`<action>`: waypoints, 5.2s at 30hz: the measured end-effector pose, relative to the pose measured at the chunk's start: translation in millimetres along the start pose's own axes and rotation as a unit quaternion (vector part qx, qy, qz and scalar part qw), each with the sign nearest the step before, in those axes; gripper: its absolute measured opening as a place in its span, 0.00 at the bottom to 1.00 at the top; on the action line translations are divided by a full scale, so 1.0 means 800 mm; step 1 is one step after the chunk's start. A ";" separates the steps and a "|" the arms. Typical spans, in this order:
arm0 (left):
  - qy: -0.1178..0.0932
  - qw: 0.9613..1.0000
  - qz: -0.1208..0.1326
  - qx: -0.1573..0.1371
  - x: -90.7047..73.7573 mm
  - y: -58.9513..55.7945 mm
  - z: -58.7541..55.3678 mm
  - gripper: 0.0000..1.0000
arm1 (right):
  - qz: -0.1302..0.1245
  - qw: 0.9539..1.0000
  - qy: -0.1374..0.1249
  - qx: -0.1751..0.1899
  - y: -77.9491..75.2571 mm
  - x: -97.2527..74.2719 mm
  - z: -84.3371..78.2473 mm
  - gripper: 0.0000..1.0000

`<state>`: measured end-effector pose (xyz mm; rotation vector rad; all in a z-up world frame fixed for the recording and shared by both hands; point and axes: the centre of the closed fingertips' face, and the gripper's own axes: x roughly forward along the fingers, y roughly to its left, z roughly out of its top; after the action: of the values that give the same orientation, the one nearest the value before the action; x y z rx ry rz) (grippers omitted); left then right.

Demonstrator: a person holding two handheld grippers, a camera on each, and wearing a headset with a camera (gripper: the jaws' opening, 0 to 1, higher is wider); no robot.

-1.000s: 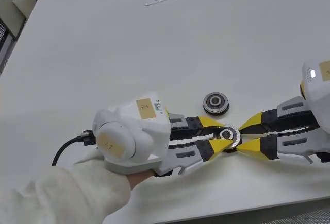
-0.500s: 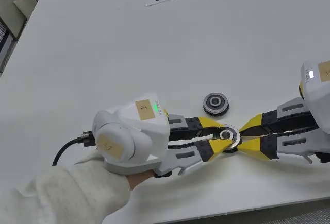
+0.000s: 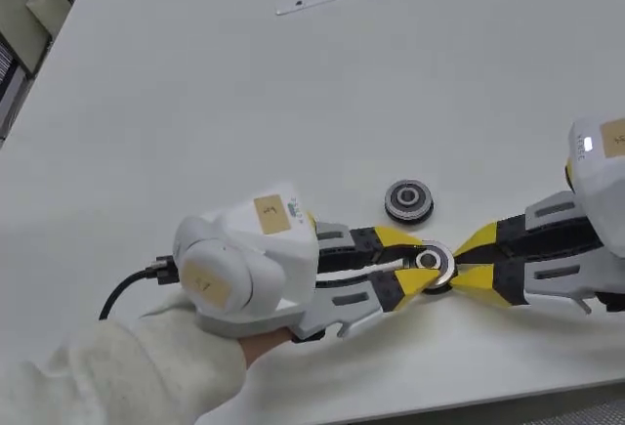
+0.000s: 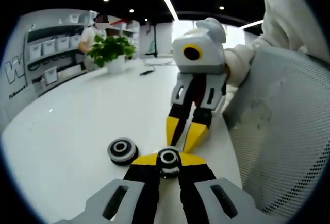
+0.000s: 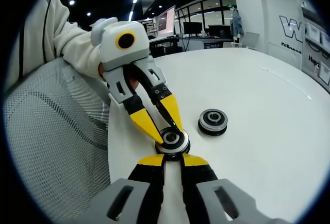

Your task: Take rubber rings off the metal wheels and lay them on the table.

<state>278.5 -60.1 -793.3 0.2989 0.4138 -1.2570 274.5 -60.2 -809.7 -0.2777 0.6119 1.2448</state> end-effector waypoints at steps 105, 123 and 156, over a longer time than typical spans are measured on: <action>-0.005 1.000 0.008 0.009 0.000 0.000 0.001 0.14 | 0.054 0.950 -0.100 0.292 -0.005 -0.009 0.033 0.00; 0.031 0.999 0.007 -0.008 -0.001 -0.001 0.001 0.17 | 0.044 0.954 -0.084 0.285 -0.007 -0.009 0.023 0.00; 0.052 0.998 0.047 0.004 -0.092 0.014 0.055 0.66 | 0.014 0.969 -0.085 0.233 -0.007 -0.063 0.046 0.00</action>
<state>277.1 -13.4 -720.5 0.3874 0.4788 -1.1543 281.0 -83.0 -751.7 0.2297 0.7409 1.1009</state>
